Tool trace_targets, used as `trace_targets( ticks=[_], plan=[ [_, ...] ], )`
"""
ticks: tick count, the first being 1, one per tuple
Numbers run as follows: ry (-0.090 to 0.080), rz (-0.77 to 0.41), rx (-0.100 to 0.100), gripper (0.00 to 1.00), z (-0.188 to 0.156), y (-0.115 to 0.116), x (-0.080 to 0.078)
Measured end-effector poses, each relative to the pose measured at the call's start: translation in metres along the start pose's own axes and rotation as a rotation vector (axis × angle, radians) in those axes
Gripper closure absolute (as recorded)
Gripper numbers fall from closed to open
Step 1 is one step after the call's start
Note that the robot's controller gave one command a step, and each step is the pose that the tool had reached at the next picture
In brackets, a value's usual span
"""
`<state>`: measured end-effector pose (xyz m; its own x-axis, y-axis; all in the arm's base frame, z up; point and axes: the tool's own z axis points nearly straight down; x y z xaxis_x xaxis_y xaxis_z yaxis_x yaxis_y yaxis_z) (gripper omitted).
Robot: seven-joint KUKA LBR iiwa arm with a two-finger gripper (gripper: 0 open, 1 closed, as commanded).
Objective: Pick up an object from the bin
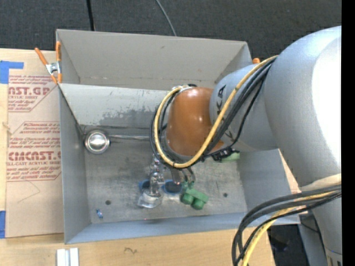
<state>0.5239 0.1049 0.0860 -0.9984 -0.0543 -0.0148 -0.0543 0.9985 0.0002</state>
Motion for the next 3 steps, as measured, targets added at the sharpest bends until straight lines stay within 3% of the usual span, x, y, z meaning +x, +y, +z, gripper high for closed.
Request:
trace_targets(
  ticks=[1,2,3],
  plan=[
    [0.013,-0.001,0.000,0.00,0.007,0.001,0.005],
    [0.015,-0.001,-0.001,1.00,0.007,0.001,0.006],
    [0.006,-0.316,-0.003,1.00,-0.141,0.016,-0.002]
  ],
)
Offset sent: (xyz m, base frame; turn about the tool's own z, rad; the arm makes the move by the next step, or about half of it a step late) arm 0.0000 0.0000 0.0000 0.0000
